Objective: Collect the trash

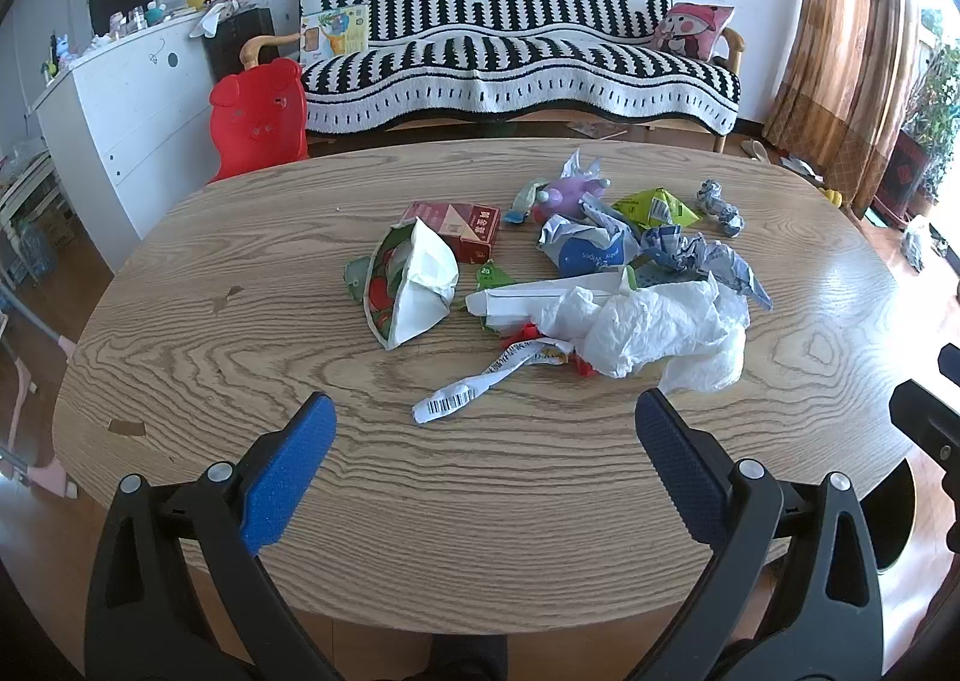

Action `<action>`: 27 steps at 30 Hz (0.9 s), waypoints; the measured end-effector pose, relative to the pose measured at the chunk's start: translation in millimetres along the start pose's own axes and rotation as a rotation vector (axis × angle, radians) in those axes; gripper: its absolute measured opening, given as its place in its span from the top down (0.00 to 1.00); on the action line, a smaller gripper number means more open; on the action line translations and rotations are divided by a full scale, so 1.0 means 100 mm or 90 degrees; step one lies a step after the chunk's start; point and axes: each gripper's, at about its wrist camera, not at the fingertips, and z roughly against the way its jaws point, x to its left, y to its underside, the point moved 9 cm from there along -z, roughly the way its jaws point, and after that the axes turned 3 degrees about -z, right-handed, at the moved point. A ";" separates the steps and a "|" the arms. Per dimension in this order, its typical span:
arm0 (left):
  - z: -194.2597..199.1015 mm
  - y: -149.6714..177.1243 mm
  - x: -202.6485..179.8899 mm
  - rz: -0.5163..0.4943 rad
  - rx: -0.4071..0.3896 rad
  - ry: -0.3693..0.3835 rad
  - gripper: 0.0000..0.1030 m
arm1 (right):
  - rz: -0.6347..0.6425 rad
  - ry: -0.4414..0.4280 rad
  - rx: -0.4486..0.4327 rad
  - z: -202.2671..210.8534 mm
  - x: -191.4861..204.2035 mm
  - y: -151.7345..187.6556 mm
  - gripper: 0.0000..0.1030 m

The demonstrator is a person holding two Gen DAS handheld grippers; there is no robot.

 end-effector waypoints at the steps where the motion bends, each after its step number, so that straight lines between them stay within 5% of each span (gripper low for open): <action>1: 0.00 0.00 0.00 0.000 0.000 0.000 0.06 | -0.001 0.001 0.000 0.00 -0.01 0.00 0.05; 27: -0.09 0.06 0.22 0.011 0.016 0.009 0.06 | -0.002 -0.003 0.007 0.03 0.01 0.01 0.05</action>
